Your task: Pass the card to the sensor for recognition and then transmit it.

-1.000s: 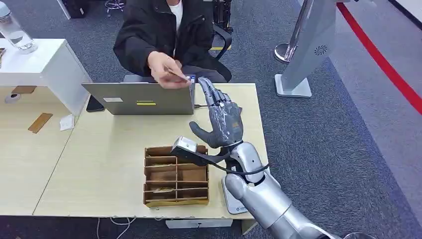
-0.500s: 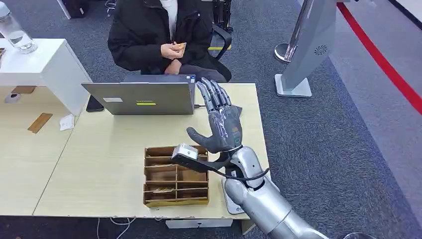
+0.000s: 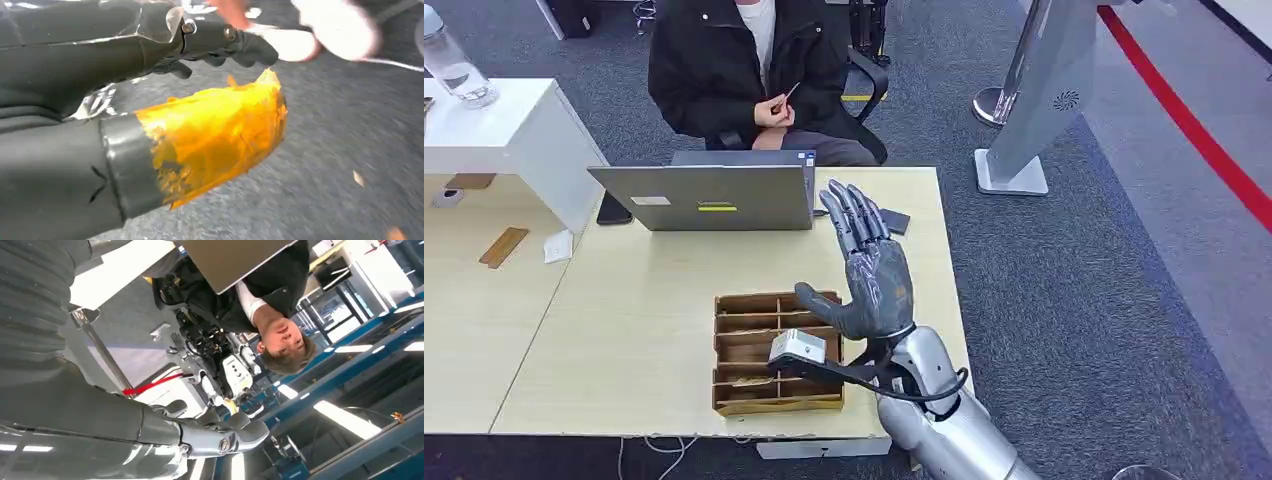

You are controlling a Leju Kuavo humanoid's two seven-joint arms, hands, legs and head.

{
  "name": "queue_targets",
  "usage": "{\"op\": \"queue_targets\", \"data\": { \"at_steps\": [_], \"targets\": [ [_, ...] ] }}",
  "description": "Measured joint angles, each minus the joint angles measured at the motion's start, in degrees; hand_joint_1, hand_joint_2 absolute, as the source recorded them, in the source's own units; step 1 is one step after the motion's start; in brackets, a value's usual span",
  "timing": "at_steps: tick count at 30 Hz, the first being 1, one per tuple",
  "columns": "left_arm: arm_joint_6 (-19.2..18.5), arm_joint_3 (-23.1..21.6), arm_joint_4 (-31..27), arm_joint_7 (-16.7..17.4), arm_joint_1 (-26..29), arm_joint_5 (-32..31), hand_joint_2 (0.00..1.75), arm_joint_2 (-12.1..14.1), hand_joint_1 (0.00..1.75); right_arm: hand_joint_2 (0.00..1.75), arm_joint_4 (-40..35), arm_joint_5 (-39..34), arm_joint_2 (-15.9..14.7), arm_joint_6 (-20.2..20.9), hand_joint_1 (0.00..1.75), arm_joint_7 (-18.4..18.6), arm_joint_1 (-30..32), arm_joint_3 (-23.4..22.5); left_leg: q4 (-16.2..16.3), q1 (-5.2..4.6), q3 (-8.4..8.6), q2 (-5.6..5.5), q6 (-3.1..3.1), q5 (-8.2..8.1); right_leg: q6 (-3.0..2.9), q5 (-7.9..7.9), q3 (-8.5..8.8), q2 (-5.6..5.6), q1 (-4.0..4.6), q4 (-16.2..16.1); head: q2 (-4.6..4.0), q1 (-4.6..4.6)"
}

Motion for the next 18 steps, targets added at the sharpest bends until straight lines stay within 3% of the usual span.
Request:
{"op": "queue_targets", "data": {
  "at_steps": [2,4,18],
  "targets": [
    [-4.53,-2.18,1.24,-0.24,-0.09,0.00,0.00,0.02,0.00,1.75,-0.44,0.02,-0.11,0.00,0.00,0.02,0.21,0.00,0.01,0.00,-0.01,-0.01,0.00,0.00,0.00,0.00,-0.05,0.02,0.01,-0.01,0.00,0.00],
    [-5.38,-3.42,1.99,-0.31,0.13,0.02,0.00,0.07,0.00,1.75,-0.79,0.07,-0.17,0.00,0.00,0.02,0.33,0.00,0.01,0.00,-0.04,-0.02,0.00,0.00,0.01,-0.01,-0.08,0.00,0.01,0.00,0.00,-0.05],
    [-6.00,-5.90,3.41,0.07,-0.04,0.13,0.00,0.02,0.00,1.75,-2.65,-0.24,-0.89,0.59,0.00,-2.34,4.49,1.29,0.00,0.04,-0.08,-0.02,-0.02,-0.01,0.00,-0.05,-0.11,-0.01,0.02,0.00,0.00,-0.04]
  ]
}}
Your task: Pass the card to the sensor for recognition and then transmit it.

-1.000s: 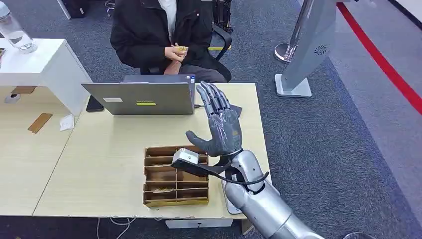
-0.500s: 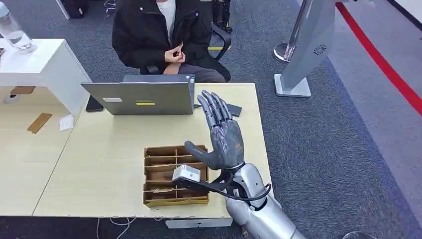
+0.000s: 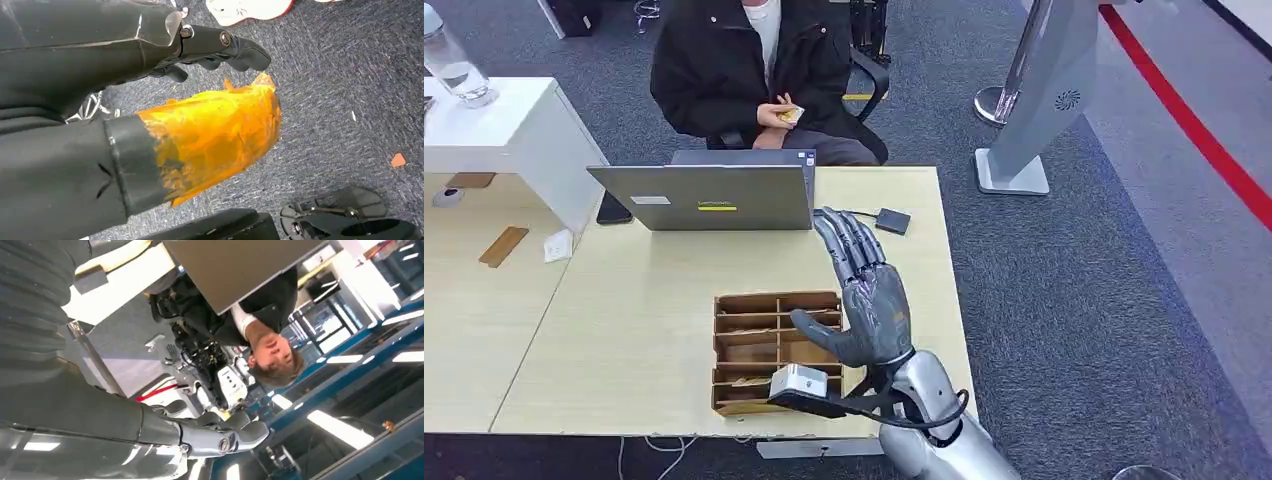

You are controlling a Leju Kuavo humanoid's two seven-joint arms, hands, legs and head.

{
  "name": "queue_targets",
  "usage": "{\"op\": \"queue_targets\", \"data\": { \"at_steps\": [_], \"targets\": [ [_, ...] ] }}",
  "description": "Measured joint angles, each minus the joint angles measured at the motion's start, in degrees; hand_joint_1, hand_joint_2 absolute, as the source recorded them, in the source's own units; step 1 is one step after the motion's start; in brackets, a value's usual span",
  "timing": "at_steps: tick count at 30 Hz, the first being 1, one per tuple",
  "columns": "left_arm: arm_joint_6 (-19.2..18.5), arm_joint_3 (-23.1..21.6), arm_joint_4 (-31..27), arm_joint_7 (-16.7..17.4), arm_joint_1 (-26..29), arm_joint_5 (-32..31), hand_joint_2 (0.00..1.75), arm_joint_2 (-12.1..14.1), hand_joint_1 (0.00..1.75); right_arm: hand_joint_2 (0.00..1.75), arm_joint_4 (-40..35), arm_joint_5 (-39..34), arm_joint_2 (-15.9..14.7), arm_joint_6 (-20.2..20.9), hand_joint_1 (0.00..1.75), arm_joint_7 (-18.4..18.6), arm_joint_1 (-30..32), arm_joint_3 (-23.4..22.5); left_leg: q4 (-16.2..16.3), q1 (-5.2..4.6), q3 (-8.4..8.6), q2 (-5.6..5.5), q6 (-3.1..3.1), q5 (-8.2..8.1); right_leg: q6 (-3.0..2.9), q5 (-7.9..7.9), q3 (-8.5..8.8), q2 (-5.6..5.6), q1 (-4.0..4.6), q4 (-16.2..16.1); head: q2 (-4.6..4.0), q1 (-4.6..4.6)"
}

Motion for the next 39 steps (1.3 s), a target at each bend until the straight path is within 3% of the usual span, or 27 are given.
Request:
{"op": "queue_targets", "data": {
  "at_steps": [15,24,39],
  "targets": [
    [-0.37,-0.81,0.02,0.02,-0.02,-0.04,0.00,0.00,0.00,1.75,0.02,0.04,-0.92,1.68,0.00,-0.61,0.05,1.60,0.00,0.00,0.00,0.00,0.00,0.00,0.00,0.00,0.00,0.00,0.00,0.00,0.00,0.00],
    [-0.87,-1.11,0.02,0.02,-0.07,-0.15,0.00,0.02,0.00,1.75,3.47,1.29,-1.97,6.71,0.00,-0.66,-1.80,4.83,0.00,0.00,0.00,0.00,0.00,0.00,0.00,0.00,0.01,0.00,0.00,0.00,0.00,0.00],
    [-1.62,-2.69,0.02,0.70,-0.73,-0.20,0.00,0.02,0.00,1.75,11.01,3.52,-1.99,7.21,0.00,3.01,-5.03,6.23,0.00,0.00,-0.01,0.00,0.00,0.00,0.00,0.01,0.02,-0.01,0.00,0.00,0.00,0.02]
  ]
}}
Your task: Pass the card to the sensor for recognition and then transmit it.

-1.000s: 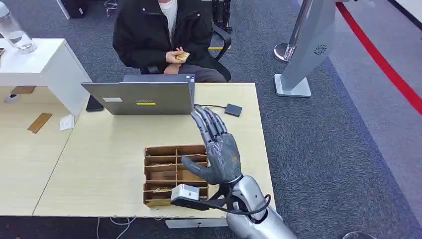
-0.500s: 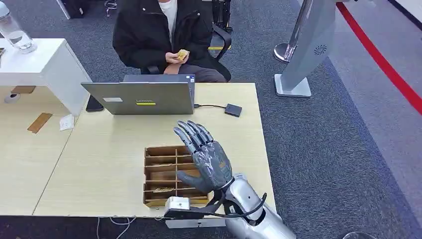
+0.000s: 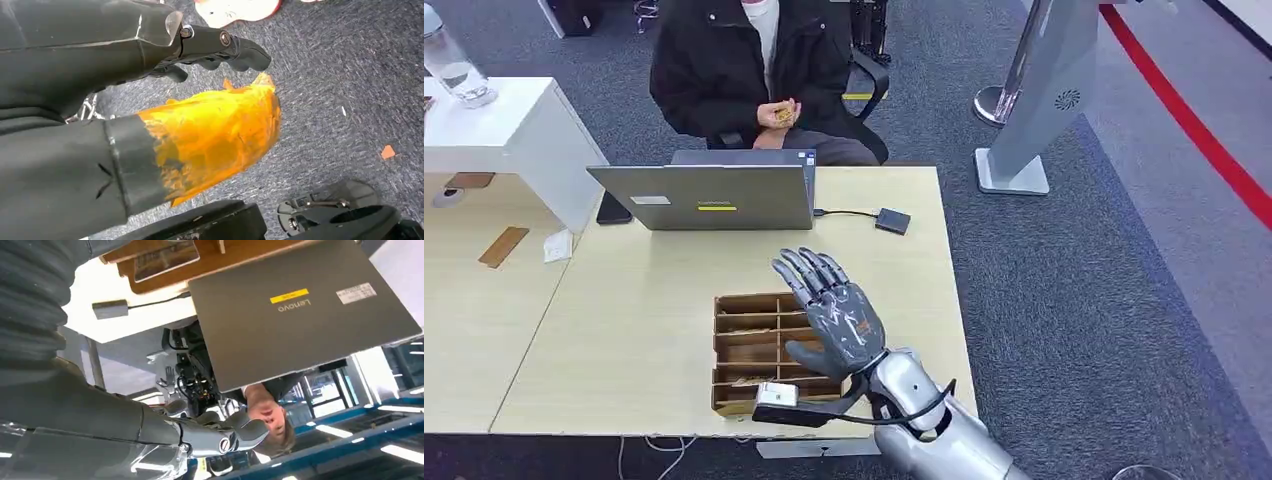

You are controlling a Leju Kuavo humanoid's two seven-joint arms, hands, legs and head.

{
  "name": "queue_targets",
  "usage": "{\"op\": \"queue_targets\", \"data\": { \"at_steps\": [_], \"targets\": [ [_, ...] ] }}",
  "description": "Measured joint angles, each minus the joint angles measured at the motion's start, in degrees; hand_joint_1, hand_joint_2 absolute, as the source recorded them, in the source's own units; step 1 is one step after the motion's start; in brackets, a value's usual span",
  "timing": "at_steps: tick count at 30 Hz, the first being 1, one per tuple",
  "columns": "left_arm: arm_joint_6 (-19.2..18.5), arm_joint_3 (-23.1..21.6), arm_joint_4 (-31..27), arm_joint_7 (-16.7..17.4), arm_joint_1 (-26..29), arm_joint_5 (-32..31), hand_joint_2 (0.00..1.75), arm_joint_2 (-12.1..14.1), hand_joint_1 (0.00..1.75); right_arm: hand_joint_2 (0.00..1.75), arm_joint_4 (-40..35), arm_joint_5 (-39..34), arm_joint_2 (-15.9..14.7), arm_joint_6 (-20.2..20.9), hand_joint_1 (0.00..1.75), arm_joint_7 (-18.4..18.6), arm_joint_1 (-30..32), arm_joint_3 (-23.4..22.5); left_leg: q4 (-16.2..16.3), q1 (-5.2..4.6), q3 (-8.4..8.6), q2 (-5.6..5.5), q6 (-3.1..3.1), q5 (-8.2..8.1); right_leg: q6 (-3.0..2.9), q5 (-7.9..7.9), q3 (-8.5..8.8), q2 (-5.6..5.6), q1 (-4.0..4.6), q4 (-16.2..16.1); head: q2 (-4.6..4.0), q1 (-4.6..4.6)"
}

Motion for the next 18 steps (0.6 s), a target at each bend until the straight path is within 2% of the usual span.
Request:
{"op": "queue_targets", "data": {
  "at_steps": [8,18],
  "targets": [
    [-0.09,-0.98,0.00,0.11,-0.03,0.00,0.00,0.00,0.00,1.75,4.57,1.82,0.55,-0.85,0.00,1.47,-0.97,0.02,0.00,0.00,0.00,0.00,0.00,0.00,0.00,0.00,0.00,0.00,0.00,0.00,0.00,-0.02],
    [-0.15,-1.49,0.02,0.31,-0.05,0.02,0.00,0.00,0.00,1.75,6.86,6.12,1.11,-1.42,0.00,4.00,-1.60,0.02,0.00,0.00,0.00,0.00,0.00,0.00,0.00,0.00,0.00,0.00,0.00,0.00,0.00,-0.02]
  ]
}}
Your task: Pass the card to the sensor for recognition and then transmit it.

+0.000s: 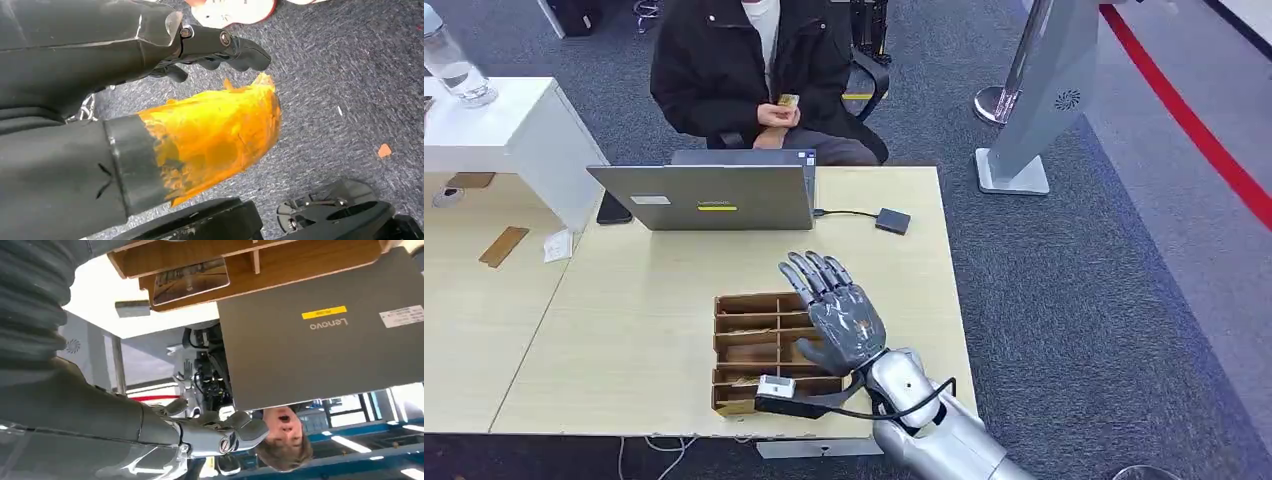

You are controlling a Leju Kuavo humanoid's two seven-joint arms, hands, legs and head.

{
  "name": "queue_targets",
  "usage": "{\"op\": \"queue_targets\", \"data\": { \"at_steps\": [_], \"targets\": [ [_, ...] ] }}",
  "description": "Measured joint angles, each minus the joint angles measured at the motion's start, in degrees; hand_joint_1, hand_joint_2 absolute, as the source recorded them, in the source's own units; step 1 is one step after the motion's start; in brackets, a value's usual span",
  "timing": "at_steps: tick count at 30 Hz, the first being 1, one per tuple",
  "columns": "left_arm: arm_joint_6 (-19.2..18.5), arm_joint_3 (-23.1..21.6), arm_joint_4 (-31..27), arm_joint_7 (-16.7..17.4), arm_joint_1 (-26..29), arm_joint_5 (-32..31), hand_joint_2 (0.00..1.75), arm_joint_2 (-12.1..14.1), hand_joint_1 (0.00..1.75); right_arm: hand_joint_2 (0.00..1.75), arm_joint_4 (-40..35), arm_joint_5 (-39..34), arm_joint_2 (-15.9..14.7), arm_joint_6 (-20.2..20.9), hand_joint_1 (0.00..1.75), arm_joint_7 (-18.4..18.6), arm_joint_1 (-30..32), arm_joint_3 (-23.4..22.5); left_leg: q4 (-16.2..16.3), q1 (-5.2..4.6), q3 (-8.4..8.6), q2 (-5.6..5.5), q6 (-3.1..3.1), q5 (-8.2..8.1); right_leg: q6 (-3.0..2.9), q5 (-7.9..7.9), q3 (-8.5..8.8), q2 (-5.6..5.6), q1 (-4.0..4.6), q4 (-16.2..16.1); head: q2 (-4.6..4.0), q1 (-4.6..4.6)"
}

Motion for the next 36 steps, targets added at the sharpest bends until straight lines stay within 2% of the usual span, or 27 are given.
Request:
{"op": "queue_targets", "data": {
  "at_steps": [36],
  "targets": [
    [0.00,-0.92,0.28,0.15,-0.06,0.00,0.00,0.04,0.00,1.75,1.66,0.88,0.46,0.13,0.00,0.66,-0.53,0.00,0.00,0.00,0.00,0.00,0.00,0.00,0.00,0.00,0.00,0.00,0.00,0.00,0.00,0.00]
  ]
}}
